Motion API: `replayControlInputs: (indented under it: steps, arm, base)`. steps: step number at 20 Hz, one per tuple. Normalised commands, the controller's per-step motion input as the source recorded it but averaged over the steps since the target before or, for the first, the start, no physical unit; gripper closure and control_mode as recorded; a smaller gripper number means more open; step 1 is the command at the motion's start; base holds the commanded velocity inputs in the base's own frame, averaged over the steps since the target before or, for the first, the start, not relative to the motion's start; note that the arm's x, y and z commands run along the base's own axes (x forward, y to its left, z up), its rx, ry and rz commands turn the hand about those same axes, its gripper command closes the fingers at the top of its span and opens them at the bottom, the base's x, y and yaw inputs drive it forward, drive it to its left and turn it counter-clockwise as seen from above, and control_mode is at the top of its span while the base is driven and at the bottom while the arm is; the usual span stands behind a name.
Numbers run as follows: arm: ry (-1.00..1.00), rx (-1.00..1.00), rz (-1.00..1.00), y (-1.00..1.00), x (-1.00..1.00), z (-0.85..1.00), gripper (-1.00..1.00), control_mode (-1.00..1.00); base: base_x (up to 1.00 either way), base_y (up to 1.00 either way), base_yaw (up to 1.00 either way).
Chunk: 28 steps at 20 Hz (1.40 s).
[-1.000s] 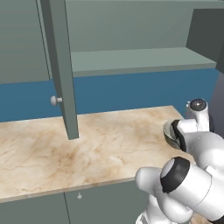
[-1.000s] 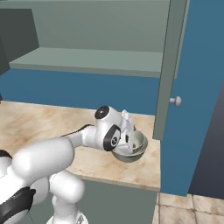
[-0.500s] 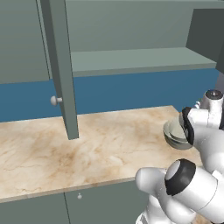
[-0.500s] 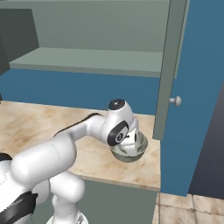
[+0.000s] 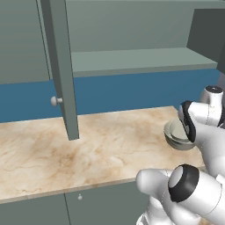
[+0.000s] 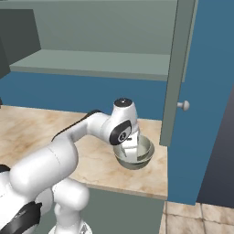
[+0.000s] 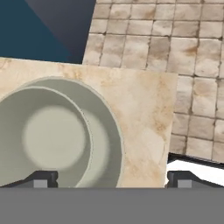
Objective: Pick up the bowls on the counter and stack them on top of one another in the open cabinet. Place the smaller bowl on top of the larger bowl.
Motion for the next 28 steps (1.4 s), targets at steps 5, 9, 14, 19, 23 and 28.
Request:
replayControlInputs:
  steps: [5,9,14,19,23,28]
  arm:
    - [-0.01,0.0,0.01,0.11,0.01,-0.1,-1.0,-1.0]
    - [0.0,0.0,0.0,0.01,0.0,-0.23,-1.0,-1.0]
    - [0.01,0.0,0.0,0.08,0.06,-0.24,-1.0,-1.0]
    - [0.02,0.0,0.0,0.03,0.18,-0.23,-1.0,-1.0]
    - [0.02,0.0,0.0,0.0,0.08,-0.31,-1.0,-1.0]
    - [0.01,0.0,0.0,0.0,0.0,-0.3,-1.0,-1.0]
  base:
    - [0.0,0.0,0.0]
    - [0.0,0.0,0.0]
    - [0.0,0.0,0.0]
    - [0.0,0.0,0.0]
    - [0.0,0.0,0.0]
    - [0.0,0.0,0.0]
